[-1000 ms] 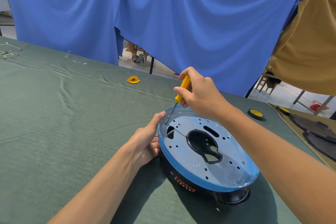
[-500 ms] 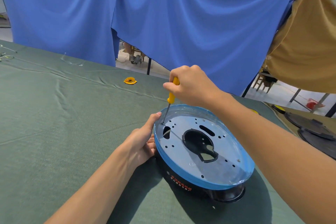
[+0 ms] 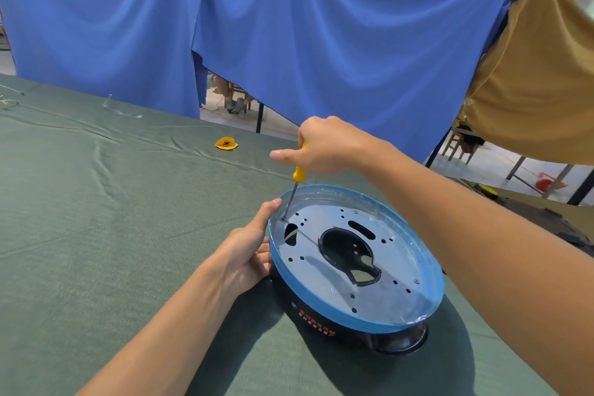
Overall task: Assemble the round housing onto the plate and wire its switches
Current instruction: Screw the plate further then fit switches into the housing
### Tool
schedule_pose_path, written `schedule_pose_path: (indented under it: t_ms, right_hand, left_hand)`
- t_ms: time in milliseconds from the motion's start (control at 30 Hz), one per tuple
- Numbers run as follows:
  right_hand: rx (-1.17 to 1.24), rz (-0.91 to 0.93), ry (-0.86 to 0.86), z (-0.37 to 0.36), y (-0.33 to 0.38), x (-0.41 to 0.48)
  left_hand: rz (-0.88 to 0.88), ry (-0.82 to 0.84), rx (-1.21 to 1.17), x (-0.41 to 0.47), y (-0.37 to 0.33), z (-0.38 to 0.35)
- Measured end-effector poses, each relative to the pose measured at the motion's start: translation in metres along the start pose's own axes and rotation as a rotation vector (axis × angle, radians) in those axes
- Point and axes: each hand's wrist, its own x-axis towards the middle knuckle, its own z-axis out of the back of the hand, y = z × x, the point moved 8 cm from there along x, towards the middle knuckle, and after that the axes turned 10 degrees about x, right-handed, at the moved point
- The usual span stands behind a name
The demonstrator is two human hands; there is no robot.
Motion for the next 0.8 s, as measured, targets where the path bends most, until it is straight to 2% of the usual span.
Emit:
schedule_pose_path:
  t_ms: [133, 333, 500, 700, 800]
  right_hand:
    - [-0.019, -0.023, 0.117, -0.002, 0.002, -0.002]
    - [-0.002, -0.012, 0.029, -0.002, 0.0, -0.002]
    - [-0.017, -0.042, 0.181, -0.001, 0.002, -0.01]
    - [-0.062, 0.03, -0.007, 0.0, 0.005, -0.008]
    - [-0.036, -0.016, 0.071, -0.003, 0.003, -0.012]
  left_hand:
    - [-0.005, -0.005, 0.007, 0.001, 0.0, 0.001]
    - [0.002, -0.002, 0.005, 0.0, 0.001, 0.0]
    - [0.008, 0.0, -0.012, 0.001, 0.001, 0.001]
    - [0.0, -0.012, -0.011, 0.0, 0.001, 0.002]
    - [-0.005, -0.002, -0.01, 0.0, 0.0, 0.001]
